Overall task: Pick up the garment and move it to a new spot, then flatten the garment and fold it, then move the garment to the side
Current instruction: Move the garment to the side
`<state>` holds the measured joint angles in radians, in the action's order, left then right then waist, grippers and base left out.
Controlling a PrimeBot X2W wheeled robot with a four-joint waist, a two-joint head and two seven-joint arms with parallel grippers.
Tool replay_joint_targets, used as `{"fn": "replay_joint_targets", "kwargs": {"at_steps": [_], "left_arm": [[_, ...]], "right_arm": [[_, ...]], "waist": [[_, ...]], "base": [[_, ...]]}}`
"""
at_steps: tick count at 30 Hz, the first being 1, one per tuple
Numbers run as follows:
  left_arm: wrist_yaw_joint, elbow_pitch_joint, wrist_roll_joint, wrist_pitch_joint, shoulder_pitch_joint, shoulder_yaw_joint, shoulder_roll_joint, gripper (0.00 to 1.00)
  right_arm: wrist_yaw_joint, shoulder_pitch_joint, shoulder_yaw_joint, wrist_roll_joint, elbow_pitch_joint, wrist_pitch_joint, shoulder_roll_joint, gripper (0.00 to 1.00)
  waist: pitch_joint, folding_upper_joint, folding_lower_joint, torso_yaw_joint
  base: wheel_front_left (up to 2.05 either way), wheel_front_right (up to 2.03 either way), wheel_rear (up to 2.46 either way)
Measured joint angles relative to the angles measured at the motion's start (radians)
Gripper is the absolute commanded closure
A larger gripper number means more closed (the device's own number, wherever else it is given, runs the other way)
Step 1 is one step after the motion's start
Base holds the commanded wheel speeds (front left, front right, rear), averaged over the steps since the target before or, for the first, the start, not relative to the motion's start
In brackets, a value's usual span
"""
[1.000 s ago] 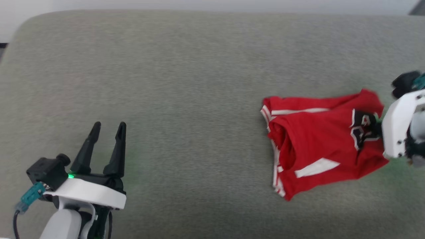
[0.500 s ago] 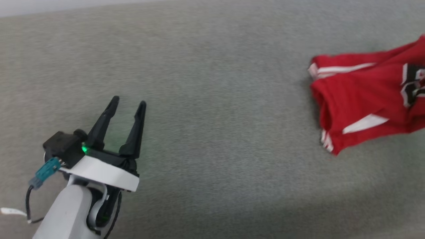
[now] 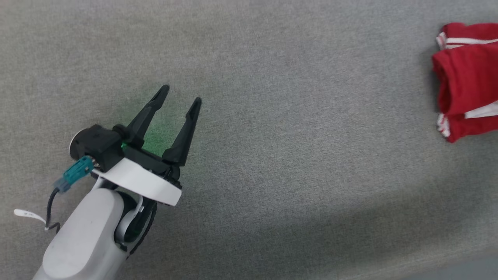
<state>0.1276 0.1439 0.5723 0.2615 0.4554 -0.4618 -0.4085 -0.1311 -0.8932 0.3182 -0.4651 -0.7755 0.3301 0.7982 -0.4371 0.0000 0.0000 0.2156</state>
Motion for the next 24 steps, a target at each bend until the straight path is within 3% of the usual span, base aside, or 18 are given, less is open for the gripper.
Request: {"fn": "replay_joint_targets", "kwargs": {"at_steps": [14,15,16,17,18,19,24], "left_arm": [[0.0,0.02,0.034,0.0,0.078,-0.06,-0.01,0.0],[0.0,0.021,0.035,0.0,0.078,-0.057,-0.011,0.0],[0.0,0.021,0.035,0.0,0.078,-0.054,-0.012,0.0],[0.0,0.021,0.035,0.0,0.078,-0.051,-0.012,0.0],[0.0,0.021,0.035,0.0,0.078,-0.046,-0.012,0.0],[0.0,0.021,0.035,0.0,0.078,-0.046,-0.012,0.0],[0.0,0.016,0.038,0.0,0.069,-0.018,-0.013,0.0]], "right_arm": [[0.0,-0.111,-0.076,0.259,-0.288,-0.236,-0.079,1.0],[0.0,-0.121,-0.091,0.264,-0.306,-0.242,-0.089,0.96],[0.0,-0.129,-0.099,0.273,-0.321,-0.246,-0.095,0.69],[0.0,-0.135,-0.104,0.28,-0.332,-0.255,-0.1,0.53],[0.0,-0.144,-0.124,0.28,-0.344,-0.261,-0.108,0.16],[0.0,-0.144,-0.124,0.28,-0.344,-0.261,-0.108,0.0],[0.0,-0.174,-0.128,0.272,-0.362,-0.269,-0.141,0.0]], "waist": [[-0.062,0.0,0.0,-0.049],[-0.063,0.0,0.0,-0.05],[-0.064,0.0,0.0,-0.052],[-0.064,0.0,0.0,-0.052],[-0.063,0.0,0.0,-0.052],[-0.063,0.0,0.0,-0.052],[-0.047,0.0,0.0,-0.048]], "base": [[0.0,0.0,0.0],[0.0,0.0,0.0],[0.0,0.0,0.0],[0.0,0.0,0.0],[0.0,0.0,0.0],[0.0,0.0,0.0],[0.0,0.0,0.0]]}}
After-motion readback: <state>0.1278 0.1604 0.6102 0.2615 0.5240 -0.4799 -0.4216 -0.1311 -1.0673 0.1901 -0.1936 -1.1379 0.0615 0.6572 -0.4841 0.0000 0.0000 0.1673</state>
